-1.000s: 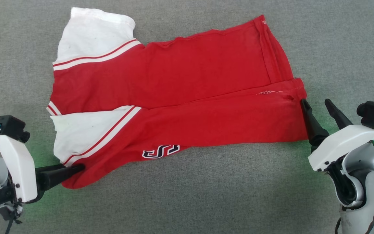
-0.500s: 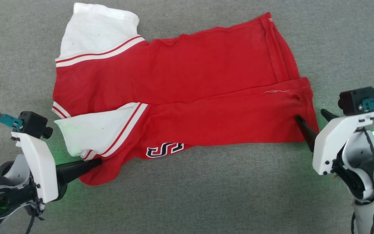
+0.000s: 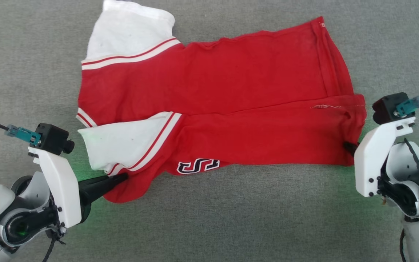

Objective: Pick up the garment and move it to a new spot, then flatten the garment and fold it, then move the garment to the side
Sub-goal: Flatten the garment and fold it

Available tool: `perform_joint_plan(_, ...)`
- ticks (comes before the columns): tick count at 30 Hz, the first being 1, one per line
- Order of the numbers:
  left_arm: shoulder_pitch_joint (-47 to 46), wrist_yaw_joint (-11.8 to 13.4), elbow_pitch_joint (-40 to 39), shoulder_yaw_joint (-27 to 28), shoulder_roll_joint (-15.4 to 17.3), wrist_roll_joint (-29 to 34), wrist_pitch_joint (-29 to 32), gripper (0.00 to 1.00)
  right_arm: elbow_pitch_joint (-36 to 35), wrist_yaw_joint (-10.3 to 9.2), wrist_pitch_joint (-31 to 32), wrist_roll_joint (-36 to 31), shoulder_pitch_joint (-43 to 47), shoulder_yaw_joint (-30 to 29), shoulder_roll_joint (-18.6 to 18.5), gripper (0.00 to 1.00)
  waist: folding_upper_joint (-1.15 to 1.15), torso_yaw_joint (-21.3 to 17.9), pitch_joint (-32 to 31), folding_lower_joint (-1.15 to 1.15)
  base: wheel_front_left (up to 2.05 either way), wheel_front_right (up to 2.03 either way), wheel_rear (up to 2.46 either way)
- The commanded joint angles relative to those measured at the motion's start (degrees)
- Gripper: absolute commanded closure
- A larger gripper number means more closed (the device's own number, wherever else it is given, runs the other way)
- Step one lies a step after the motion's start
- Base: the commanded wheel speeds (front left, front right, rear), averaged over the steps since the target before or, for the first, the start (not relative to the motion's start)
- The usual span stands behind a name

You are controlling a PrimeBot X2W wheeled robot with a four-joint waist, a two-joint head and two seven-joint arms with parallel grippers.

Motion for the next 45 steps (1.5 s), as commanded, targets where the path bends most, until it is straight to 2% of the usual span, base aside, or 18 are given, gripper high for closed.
perform_joint_plan(1, -0.1, 0.2, -0.5, -0.4, 0.2, 0.7, -0.6, 1.00, 0.4, -0.02, 0.4, 0.4, 1.4, -0.6, 0.0, 1.00, 0.00, 0.4, -0.6, 0.00, 0.00, 0.00, 0.00)
perform_joint_plan(13, 6.2, 0.2, -9.0, -2.9, 6.9, -0.8, -4.5, 1.00, -8.7, -0.02, 5.6, 3.5, 10.2, -4.6, -3.4, 1.00, 0.00, 1.4, -4.2, 0.00, 0.00, 0.00, 0.00)
perform_joint_plan(20, 9.3, 0.2, -11.7, -3.2, 8.3, -1.2, -8.1, 1.00, -11.9, -0.02, 6.9, 4.8, 14.1, -6.7, -3.3, 1.00, 0.00, 1.9, -5.0, 0.00, 0.00, 0.00, 0.00)
perform_joint_plan(21, 9.5, 0.2, -11.7, -3.3, 8.1, -1.3, -8.5, 1.00, -12.4, -0.02, 6.5, 4.7, 14.5, -7.0, -3.2, 0.93, 0.00, 2.0, -5.1, 0.00, 0.00, 0.00, 0.00)
perform_joint_plan(22, 9.6, 0.2, -11.7, -3.3, 8.1, -1.1, -9.0, 1.00, -12.8, -0.02, 6.1, 4.5, 14.7, -7.2, -3.3, 0.60, 0.00, 2.1, -5.2, 0.00, 0.00, 0.00, 0.00)
perform_joint_plan(23, 9.7, 0.2, -11.4, -3.2, 8.1, -0.4, -9.8, 0.99, -13.2, -0.02, 5.3, 4.2, 14.8, -7.3, -3.3, 0.00, 0.00, 2.1, -5.3, 0.00, 0.00, 0.00, 0.00)
perform_joint_plan(24, 9.8, 0.2, -11.1, -3.0, 7.9, -0.3, -10.7, 0.61, -13.6, -0.03, 4.3, 4.0, 14.7, -7.7, -3.2, 0.00, 0.00, 2.2, -5.4, 0.00, 0.00, 0.00, 0.00)
perform_joint_plan(25, 10.0, 0.2, -11.0, -3.0, 7.7, -0.3, -11.3, 0.49, -13.8, -0.02, 3.4, 3.7, 14.6, -7.7, -3.1, 0.00, 0.00, 2.2, -5.5, 0.00, 0.00, 0.00, 0.00)
perform_joint_plan(26, 10.1, 0.2, -11.0, -2.9, 7.6, -0.1, -12.1, 0.17, -14.2, -0.02, 2.3, 3.4, 14.5, -7.7, -3.0, 0.00, 0.00, 2.2, -5.7, 0.00, 0.00, 0.00, 0.00)
perform_joint_plan(27, 10.1, 0.2, -10.9, -2.5, 7.7, -0.1, -13.1, 0.00, -14.6, -0.02, 0.9, 3.1, 14.2, -8.1, -2.8, 0.00, 0.00, 2.2, -5.8, 0.00, 0.00, 0.00, 0.00)
perform_joint_plan(33, 10.2, 0.2, -8.7, -0.7, 9.7, 1.4, -19.3, 0.00, -16.0, -0.02, -13.3, -1.4, 12.9, -8.9, 0.1, 0.00, 0.00, 1.4, -6.4, 0.00, 0.00, 0.00, 0.00)
perform_joint_plan(36, 9.0, 0.2, -6.0, 0.4, 10.5, 2.4, -22.6, 0.00, -15.2, -0.02, -22.5, -4.0, 12.1, -8.4, 3.4, 0.00, 0.00, 0.0, -6.1, 0.00, 0.00, 0.00, 0.00)
perform_joint_plan(40, 5.2, 0.2, -0.7, 2.6, 10.9, 4.8, -26.3, 0.00, -13.0, -0.02, -34.0, -6.1, 11.0, -7.5, 7.7, 0.00, 0.00, -3.1, -4.7, 0.00, 0.00, 0.00, 0.00)
perform_joint_plan(45, -3.1, 0.2, 4.2, 5.1, 10.6, 7.5, -27.7, 0.00, -9.4, -0.02, -44.8, -7.5, 8.1, -5.1, 9.4, 0.00, 0.00, -8.0, -0.9, 0.00, 0.00, 0.00, 0.00)
